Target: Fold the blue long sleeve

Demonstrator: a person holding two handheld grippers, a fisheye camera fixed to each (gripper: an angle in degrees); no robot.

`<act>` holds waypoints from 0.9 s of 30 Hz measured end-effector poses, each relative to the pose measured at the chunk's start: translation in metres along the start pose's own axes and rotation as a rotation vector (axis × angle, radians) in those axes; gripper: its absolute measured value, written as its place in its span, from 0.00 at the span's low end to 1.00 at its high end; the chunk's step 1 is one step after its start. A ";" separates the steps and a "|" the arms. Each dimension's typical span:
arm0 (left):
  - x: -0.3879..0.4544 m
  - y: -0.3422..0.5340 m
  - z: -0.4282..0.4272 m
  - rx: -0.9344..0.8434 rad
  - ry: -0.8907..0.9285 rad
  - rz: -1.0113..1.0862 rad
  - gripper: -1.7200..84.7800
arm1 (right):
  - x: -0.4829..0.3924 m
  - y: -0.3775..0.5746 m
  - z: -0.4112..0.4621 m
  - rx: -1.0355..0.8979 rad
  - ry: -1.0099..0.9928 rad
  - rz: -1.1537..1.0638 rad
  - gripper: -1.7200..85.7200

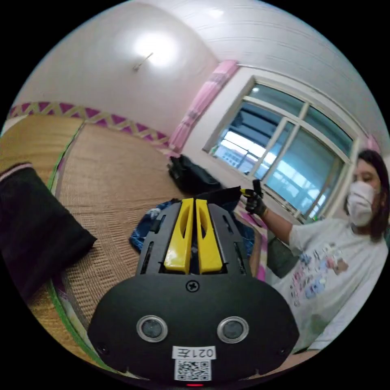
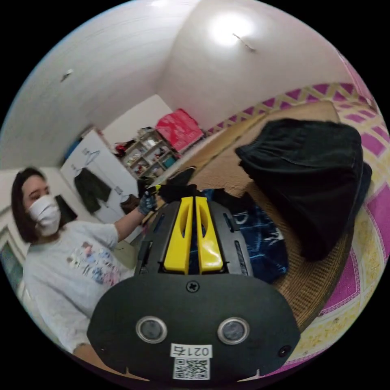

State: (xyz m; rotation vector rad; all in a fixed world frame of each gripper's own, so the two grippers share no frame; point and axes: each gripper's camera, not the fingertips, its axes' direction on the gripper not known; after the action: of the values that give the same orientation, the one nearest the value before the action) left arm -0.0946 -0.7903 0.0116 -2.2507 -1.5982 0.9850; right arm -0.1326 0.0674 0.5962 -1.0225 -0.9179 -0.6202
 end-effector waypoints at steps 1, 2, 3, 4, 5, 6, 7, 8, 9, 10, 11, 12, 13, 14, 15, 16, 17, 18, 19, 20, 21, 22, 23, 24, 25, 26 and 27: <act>0.026 0.012 -0.019 0.015 0.051 0.072 0.01 | -0.015 0.007 -0.008 0.006 -0.029 -0.038 0.01; 0.053 0.026 -0.037 0.020 0.110 0.150 0.01 | -0.048 0.023 -0.024 0.004 -0.089 -0.120 0.01; 0.066 0.034 -0.046 0.019 0.137 0.189 0.01 | -0.082 0.043 -0.038 -0.015 -0.139 -0.205 0.01; 0.093 0.052 -0.062 0.007 0.187 0.253 0.01 | -0.099 0.055 -0.044 -0.027 -0.159 -0.245 0.01; 0.117 0.072 -0.076 -0.018 0.236 0.294 0.01 | -0.131 0.079 -0.054 -0.052 -0.195 -0.316 0.01; 0.128 0.082 -0.081 -0.034 0.263 0.308 0.01 | -0.159 0.106 -0.062 -0.079 -0.228 -0.375 0.01; 0.146 0.103 -0.089 -0.076 0.308 0.317 0.01 | -0.172 0.120 -0.064 -0.093 -0.242 -0.398 0.01; 0.160 0.125 -0.094 -0.110 0.335 0.309 0.01 | -0.195 0.148 -0.066 -0.126 -0.255 -0.427 0.01; 0.167 0.136 -0.095 -0.124 0.343 0.299 0.01 | -0.214 0.175 -0.064 -0.168 -0.264 -0.441 0.01; 0.176 0.159 -0.096 -0.147 0.356 0.270 0.01 | -0.221 0.188 -0.062 -0.192 -0.269 -0.439 0.01; 0.181 0.180 -0.094 -0.165 0.362 0.226 0.01 | -0.233 0.214 -0.054 -0.244 -0.277 -0.426 0.01; 0.182 0.191 -0.092 -0.178 0.363 0.204 0.01 | -0.240 0.238 -0.045 -0.291 -0.284 -0.400 0.01; 0.182 0.211 -0.087 -0.209 0.357 0.153 0.01 | -0.242 0.248 -0.040 -0.310 -0.294 -0.381 0.01; 0.179 0.230 -0.082 -0.232 0.346 0.090 0.01 | -0.242 0.269 -0.028 -0.350 -0.324 -0.335 0.01; 0.176 0.239 -0.079 -0.239 0.342 0.058 0.01 | -0.239 0.287 -0.015 -0.387 -0.330 -0.280 0.02; 0.168 0.255 -0.074 -0.249 0.325 -0.007 0.01 | -0.237 0.295 -0.008 -0.404 -0.331 -0.251 0.02; 0.160 0.269 -0.070 -0.261 0.299 -0.064 0.01 | -0.230 0.309 0.006 -0.445 -0.337 -0.187 0.02; 0.157 0.274 -0.069 -0.267 0.291 -0.083 0.01 | -0.223 0.318 0.018 -0.488 -0.336 -0.126 0.03; 0.152 0.284 -0.064 -0.306 0.281 -0.119 0.01 | -0.221 0.321 0.023 -0.510 -0.328 -0.100 0.03; 0.150 0.291 -0.060 -0.364 0.291 -0.132 0.01 | -0.219 0.323 0.032 -0.552 -0.305 -0.063 0.04; 0.152 0.293 -0.059 -0.390 0.299 -0.125 0.01 | -0.224 0.316 0.034 -0.558 -0.274 -0.072 0.06; 0.157 0.294 -0.059 -0.436 0.298 -0.093 0.01 | -0.228 0.310 0.034 -0.542 -0.256 -0.091 0.07; 0.163 0.292 -0.062 -0.449 0.279 -0.056 0.01 | -0.237 0.291 0.033 -0.493 -0.220 -0.135 0.09; 0.165 0.290 -0.065 -0.439 0.267 -0.041 0.01 | -0.246 0.268 0.035 -0.440 -0.162 -0.174 0.11; 0.167 0.285 -0.072 -0.387 0.237 -0.029 0.01 | -0.250 0.255 0.039 -0.416 -0.131 -0.197 0.11; 0.167 0.280 -0.078 -0.314 0.198 -0.035 0.01 | -0.259 0.227 0.053 -0.369 -0.074 -0.245 0.12; 0.167 0.277 -0.080 -0.283 0.175 -0.039 0.01 | -0.266 0.197 0.077 -0.335 0.000 -0.285 0.13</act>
State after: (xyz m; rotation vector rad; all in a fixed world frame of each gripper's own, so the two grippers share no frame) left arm 0.1967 -0.7323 -0.1389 -2.3949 -1.7889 0.5617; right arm -0.1334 0.2248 0.2944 -1.1974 -0.9880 -1.0386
